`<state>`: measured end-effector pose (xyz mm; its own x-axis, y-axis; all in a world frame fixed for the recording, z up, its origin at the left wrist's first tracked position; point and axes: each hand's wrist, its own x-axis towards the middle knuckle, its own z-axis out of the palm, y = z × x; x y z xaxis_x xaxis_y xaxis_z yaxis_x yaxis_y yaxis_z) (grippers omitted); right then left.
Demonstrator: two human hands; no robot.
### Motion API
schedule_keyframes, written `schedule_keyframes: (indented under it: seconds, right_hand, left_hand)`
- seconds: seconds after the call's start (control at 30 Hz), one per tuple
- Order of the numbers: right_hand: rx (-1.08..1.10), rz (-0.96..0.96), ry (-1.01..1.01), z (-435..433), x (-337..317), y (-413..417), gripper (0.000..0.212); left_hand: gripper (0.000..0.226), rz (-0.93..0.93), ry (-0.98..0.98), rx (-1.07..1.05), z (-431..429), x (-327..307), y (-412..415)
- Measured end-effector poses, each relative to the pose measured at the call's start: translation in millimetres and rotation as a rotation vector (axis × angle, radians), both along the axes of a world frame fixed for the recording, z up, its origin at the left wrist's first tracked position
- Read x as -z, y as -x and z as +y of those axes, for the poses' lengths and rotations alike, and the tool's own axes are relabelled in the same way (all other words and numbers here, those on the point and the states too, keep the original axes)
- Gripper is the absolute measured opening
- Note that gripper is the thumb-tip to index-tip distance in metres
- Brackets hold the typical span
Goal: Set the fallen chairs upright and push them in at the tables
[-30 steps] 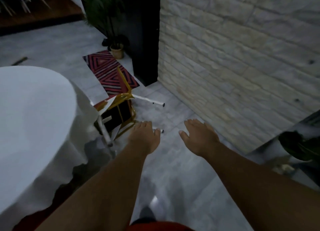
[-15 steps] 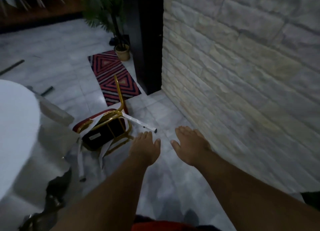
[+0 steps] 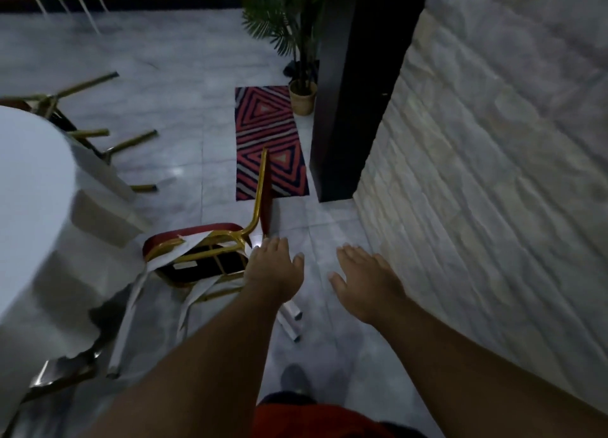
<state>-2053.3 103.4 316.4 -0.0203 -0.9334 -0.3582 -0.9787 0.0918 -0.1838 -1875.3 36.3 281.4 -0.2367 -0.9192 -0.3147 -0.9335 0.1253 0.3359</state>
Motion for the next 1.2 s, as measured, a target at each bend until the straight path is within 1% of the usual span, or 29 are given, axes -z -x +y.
schedule_keyframes:
  seconds: [0.2, 0.27, 0.33, 0.57, 0.7, 0.8, 0.9, 1.07, 1.2]
  right_hand:
    - [-0.088, -0.023, -0.038, -94.9, 6.3, 48.5, 0.065]
    - [-0.143, -0.012, -0.057, -132.1, 14.1, 66.8, 0.066]
    - [-0.221, -0.002, -0.055, -169.5, 18.7, 82.5, 0.066]
    - [-0.554, 0.029, -0.069, -284.0, 19.1, 109.1, 0.066]
    - [-0.686, 0.047, -0.084, -350.9, 34.4, 90.9, 0.066]
    - [-0.746, 0.048, -0.109, -401.5, 45.9, 66.7, 0.065]
    - [-0.814, 0.076, -0.116, -456.4, 53.5, 41.0, 0.066]
    - [-0.861, 0.11, -0.135, -541.4, 60.9, -0.4, 0.067]
    - [-0.899, 0.105, -0.208, -594.5, 79.2, -20.6, 0.067]
  left_hand:
    - [0.067, 0.004, -0.067, -0.117, -74.2, 13.6, 43.9]
    - [0.071, -0.005, -0.069, -0.174, -101.1, 21.5, 56.5]
    - [0.075, -0.011, -0.078, -0.232, -123.9, 26.0, 68.6]
    - [0.07, 0.009, -0.122, -0.446, -177.0, 26.7, 97.5]
    - [0.068, 0.024, -0.129, -0.552, -218.1, 32.3, 89.5]
    - [0.066, 0.032, -0.104, -0.615, -259.1, 46.8, 70.9]
    - [0.065, 0.069, -0.123, -0.66, -306.6, 63.6, 48.4]
    - [0.068, 0.087, -0.19, -0.704, -378.4, 81.0, 14.6]
    - [0.063, 0.127, -0.231, -0.773, -417.6, 97.8, 4.8]
